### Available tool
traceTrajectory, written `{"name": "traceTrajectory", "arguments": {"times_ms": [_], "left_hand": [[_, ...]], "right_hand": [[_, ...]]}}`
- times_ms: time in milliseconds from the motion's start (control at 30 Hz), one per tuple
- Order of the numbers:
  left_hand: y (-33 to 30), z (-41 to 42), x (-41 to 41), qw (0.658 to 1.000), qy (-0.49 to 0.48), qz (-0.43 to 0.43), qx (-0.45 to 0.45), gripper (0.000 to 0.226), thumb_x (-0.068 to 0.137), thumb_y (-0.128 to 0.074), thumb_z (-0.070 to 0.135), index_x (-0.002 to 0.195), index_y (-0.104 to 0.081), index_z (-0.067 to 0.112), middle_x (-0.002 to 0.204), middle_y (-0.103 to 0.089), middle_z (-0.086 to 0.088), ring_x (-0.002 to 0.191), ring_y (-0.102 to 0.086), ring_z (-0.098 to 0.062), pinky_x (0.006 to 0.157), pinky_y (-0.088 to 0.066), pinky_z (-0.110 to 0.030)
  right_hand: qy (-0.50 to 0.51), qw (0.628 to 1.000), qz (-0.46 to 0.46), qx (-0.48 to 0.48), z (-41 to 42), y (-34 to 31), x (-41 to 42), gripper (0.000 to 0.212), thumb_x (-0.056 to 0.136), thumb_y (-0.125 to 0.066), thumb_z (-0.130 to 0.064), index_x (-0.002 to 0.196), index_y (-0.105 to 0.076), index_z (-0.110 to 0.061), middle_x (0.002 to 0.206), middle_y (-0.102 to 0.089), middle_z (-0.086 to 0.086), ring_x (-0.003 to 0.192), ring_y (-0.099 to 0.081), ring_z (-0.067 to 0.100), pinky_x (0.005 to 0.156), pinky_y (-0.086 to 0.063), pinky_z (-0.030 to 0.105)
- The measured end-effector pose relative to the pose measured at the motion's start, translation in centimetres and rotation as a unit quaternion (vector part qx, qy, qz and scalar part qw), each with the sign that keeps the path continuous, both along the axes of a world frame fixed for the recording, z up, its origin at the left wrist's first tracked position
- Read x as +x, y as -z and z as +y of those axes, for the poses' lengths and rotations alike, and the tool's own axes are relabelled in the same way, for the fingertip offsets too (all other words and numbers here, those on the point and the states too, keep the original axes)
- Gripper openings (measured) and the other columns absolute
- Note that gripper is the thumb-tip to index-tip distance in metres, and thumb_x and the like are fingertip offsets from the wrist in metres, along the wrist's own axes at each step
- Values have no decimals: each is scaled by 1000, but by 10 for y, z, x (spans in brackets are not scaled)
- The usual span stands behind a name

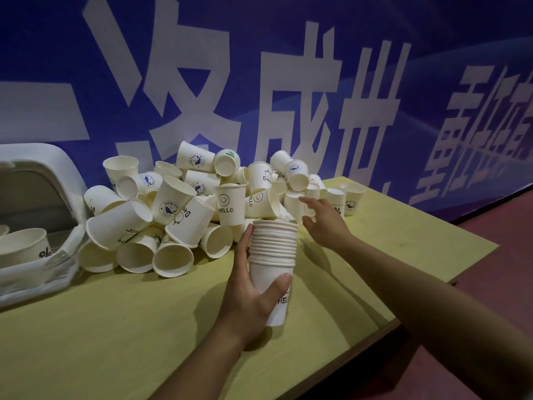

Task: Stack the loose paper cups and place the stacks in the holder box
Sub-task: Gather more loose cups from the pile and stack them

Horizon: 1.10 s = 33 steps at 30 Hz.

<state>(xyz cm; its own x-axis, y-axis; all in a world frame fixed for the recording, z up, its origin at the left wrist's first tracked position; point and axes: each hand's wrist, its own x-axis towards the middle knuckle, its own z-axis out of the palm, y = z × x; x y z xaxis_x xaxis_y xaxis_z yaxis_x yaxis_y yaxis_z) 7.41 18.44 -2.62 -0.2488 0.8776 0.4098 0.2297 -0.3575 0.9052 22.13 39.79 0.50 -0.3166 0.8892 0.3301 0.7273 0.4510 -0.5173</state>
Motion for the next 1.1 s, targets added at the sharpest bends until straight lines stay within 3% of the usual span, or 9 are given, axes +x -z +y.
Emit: {"name": "traceTrajectory", "arguments": {"times_ms": [133, 233, 400, 500, 633, 833, 900, 1000, 1100], "left_hand": [[-1, 1, -2, 1000, -7, 4, 0, 96, 65, -74, 57, 145, -22, 64, 146, -49, 16, 119, -61, -4, 93, -55, -26], [0, 1, -2, 1000, -1, 2, -10, 95, 65, -74, 57, 142, -21, 67, 144, -50, 17, 113, -65, -7, 84, -58, -25], [-2, 1, -3, 1000, 1, -7, -11, 94, 65, -74, 57, 142, -21, 68, 143, -49, 18, 108, -66, -5, 75, -56, -19], [-1, 2, -2, 1000, 3, -5, -7, 93, 65, -75, 55, 142, -23, 67, 143, -51, 18, 111, -66, -5, 83, -58, -26], [1, 1, -2, 1000, 6, -3, -2, 94, 66, -76, 54, 144, -24, 63, 142, -52, 20, 116, -64, -6, 91, -57, -28], [2, 1, 1, 999, 35, -11, -14, 94, 68, -77, 51, 145, -25, 61, 140, -55, 19, 112, -67, -11, 83, -59, -28], [3, 0, 2, 998, 48, -9, -25, 92, 67, -78, 49, 142, -27, 65, 136, -58, 21, 109, -69, -12, 81, -59, -28], [3, -1, 4, 998, 56, 20, -37, 93, 69, -77, 51, 144, -23, 65, 139, -54, 23, 113, -66, -9, 87, -58, -29], [3, -2, 6, 996, 64, 42, -46, 96, 69, -75, 54, 147, -20, 63, 140, -51, 24, 112, -64, -2, 85, -56, -21]], "right_hand": [[9, 995, -100, 11, 37, -3, -15, 68, 97, -59, -20, 155, -28, -38, 156, -37, 6, 133, -42, 33, 110, -38, 48], [17, 989, -145, 38, 51, -7, -21, 55, 97, -58, -23, 149, -41, -31, 151, -43, 8, 129, -43, 31, 110, -37, 46], [49, 990, -87, 104, 54, -6, -22, 26, 97, -61, -31, 120, -62, -18, 138, -53, 9, 116, -50, 28, 101, -45, 42], [40, 992, -69, 101, 45, -6, -14, 19, 97, -62, -29, 108, -63, -15, 135, -56, 8, 112, -51, 26, 99, -46, 41], [73, 994, 60, 54, 24, -2, 4, 15, 92, -67, -28, 96, -59, -16, 113, -65, 5, 95, -58, 20, 85, -55, 37], [51, 949, 310, -16, -46, -7, 30, 55, 91, -69, -18, 135, -39, -32, 124, -46, -6, 105, -58, 21, 86, -58, 39], [14, 928, 371, -45, -68, -13, 31, 50, 93, -65, -18, 131, -43, -40, 127, -47, -3, 103, -61, 21, 82, -61, 37], [-51, 895, 435, -88, -97, -24, 26, 32, 95, -61, -15, 121, -57, -33, 126, -52, 0, 105, -62, 22, 79, -61, 31], [-106, 873, 458, -128, -117, -33, 17, 15, 97, -59, -19, 109, -64, -28, 120, -58, 3, 103, -65, 20, 84, -61, 38]]}}
